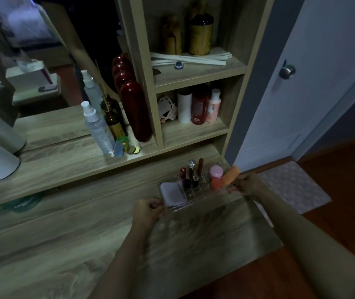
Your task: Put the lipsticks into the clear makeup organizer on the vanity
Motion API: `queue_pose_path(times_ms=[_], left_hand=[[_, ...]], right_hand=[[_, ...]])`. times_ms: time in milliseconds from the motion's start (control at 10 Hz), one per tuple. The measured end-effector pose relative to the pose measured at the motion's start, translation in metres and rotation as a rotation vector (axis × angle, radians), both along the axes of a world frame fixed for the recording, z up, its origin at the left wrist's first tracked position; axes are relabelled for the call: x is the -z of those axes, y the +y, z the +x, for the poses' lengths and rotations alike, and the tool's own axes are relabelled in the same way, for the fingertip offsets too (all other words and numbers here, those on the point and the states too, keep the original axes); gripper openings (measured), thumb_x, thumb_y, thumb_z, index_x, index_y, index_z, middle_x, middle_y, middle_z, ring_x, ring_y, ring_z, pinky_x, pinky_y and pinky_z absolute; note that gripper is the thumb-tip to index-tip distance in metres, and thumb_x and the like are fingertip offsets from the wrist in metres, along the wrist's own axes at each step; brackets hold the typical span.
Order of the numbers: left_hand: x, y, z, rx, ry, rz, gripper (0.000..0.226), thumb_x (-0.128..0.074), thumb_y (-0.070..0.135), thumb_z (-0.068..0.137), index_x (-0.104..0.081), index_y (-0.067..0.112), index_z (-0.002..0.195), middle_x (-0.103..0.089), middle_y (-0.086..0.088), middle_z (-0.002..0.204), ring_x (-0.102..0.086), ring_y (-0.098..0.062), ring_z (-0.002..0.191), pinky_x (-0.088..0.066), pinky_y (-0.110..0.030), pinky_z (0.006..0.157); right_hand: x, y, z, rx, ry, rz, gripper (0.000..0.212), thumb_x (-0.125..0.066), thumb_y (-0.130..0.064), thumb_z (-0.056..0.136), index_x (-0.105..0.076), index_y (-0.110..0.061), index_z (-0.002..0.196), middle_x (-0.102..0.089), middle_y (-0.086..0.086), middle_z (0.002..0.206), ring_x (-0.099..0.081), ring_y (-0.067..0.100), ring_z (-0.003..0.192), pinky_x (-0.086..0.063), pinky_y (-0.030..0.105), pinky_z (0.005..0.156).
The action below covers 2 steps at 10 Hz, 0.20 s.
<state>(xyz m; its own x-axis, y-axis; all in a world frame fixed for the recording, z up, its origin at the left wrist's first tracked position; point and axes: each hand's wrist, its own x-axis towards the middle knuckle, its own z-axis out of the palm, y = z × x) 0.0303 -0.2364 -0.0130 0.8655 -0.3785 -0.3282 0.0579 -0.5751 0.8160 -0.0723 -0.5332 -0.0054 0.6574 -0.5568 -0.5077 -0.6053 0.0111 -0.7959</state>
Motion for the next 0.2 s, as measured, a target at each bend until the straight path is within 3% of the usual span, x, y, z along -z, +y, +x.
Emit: queue_pose_path(times_ms=[100, 200], left_hand=[[-0.002, 0.0, 0.001, 0.081, 0.042, 0.041, 0.022, -0.063, -0.004, 0.083, -0.071, 0.013, 0.072, -0.068, -0.006, 0.063, -0.062, -0.011, 0.052, -0.056, -0.033, 0.065], [-0.013, 0.008, 0.01, 0.029, 0.124, 0.037, 0.018, -0.054, -0.004, 0.089, -0.068, -0.004, 0.1, -0.068, -0.016, 0.075, -0.064, -0.007, 0.049, -0.053, -0.019, 0.051]], right_hand=[[-0.007, 0.003, -0.006, 0.011, -0.011, 0.026, 0.025, -0.053, -0.009, 0.092, -0.064, 0.013, 0.092, -0.065, 0.036, 0.103, -0.064, 0.04, 0.09, -0.051, 0.052, 0.092], [-0.015, 0.006, -0.012, 0.022, 0.002, 0.044, 0.022, -0.051, -0.007, 0.093, -0.064, 0.002, 0.078, -0.063, 0.039, 0.104, -0.061, 0.034, 0.083, -0.052, 0.05, 0.09]])
